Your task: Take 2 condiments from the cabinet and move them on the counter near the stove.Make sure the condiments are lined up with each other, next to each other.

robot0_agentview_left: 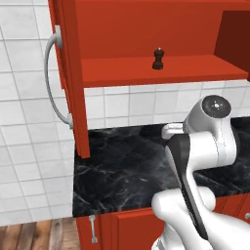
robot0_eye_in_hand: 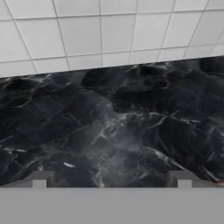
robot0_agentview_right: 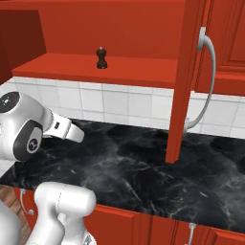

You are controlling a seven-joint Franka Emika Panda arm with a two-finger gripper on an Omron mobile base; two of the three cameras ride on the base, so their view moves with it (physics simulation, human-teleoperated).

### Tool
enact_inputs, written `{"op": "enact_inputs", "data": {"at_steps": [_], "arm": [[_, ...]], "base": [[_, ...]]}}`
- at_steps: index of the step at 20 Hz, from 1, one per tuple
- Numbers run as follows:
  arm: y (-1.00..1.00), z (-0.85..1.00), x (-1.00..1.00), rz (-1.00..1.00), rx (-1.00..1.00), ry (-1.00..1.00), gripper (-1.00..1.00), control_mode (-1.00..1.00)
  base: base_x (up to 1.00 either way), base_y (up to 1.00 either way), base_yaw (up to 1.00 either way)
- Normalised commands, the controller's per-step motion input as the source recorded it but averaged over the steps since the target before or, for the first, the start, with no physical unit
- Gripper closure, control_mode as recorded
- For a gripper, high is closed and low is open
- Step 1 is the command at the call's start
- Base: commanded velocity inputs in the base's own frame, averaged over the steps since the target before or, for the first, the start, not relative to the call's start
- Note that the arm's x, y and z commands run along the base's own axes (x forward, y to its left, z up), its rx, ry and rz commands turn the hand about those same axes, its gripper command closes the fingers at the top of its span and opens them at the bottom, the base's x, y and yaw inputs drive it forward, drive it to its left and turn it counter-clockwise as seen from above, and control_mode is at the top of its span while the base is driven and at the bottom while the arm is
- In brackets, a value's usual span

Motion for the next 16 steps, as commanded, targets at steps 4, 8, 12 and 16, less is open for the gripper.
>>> {"op": "enact_inputs", "data": {"at_steps": [4,8,12,16], "arm": [[0.00,0.00,-0.08,0.07,0.00,-0.03,-1.00,-1.00],[-0.05,0.00,-0.33,0.32,-0.03,-0.09,-1.00,-1.00],[-0.06,0.17,-0.20,0.16,-0.01,-0.15,-1.00,-1.00],[0.00,0.48,-0.01,0.00,-0.03,-0.10,-1.00,-1.00]], "base": [[0.00,0.00,0.00],[0.00,0.00,0.00],[0.00,0.00,0.00],[0.00,0.00,0.00]]}}
